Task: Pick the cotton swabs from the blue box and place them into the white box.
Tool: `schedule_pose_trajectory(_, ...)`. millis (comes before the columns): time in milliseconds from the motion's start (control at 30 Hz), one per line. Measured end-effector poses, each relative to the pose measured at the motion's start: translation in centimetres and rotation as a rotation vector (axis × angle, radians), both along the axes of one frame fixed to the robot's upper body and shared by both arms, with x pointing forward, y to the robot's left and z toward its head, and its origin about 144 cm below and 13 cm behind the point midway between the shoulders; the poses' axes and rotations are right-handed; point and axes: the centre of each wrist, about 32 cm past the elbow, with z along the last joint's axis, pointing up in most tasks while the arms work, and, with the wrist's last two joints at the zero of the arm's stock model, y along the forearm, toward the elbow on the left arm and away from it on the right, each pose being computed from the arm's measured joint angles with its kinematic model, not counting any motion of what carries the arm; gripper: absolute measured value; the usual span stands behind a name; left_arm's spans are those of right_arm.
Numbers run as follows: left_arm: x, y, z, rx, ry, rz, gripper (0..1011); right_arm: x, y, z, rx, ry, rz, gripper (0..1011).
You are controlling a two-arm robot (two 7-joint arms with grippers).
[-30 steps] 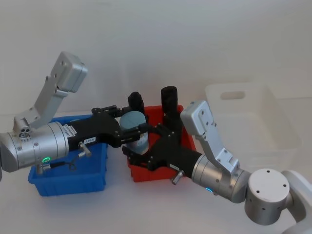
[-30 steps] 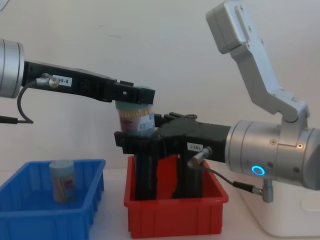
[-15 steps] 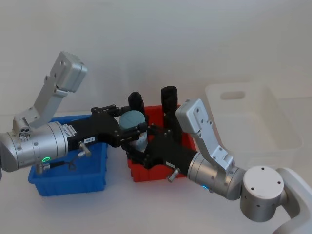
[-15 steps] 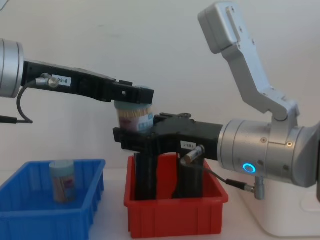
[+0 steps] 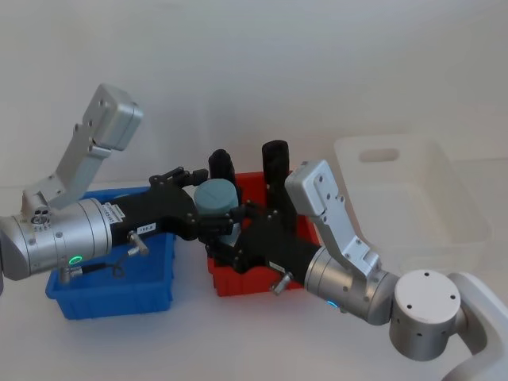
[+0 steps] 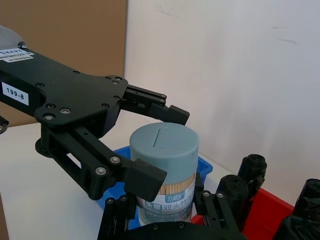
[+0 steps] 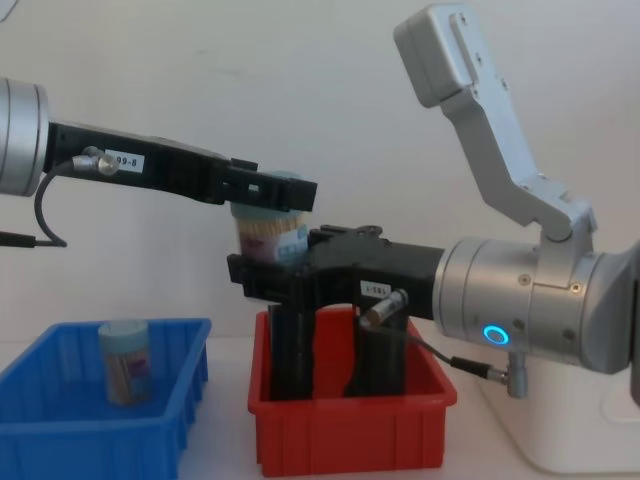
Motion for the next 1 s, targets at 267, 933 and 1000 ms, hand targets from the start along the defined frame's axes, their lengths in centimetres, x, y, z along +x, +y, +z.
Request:
schedule_pose_trajectory(267,0.0,0.0,0.0,0.0,0.0,0.0,1004,-0.2,-0.2,0.0,-0.006,-0.006,-0.025,634)
schedule_pose_trajectory(933,0.0,0.0,0.0,0.0,0.0,0.0,1004,-2.0,-3.1,-0.2,0.041,-0.01,-0.238,634)
schedule_pose_trajectory(1000,0.0,0.0,0.0,0.0,0.0,0.0,1004,-2.2,-3.5,-0.2,0.051,-0.009,-0.262,633)
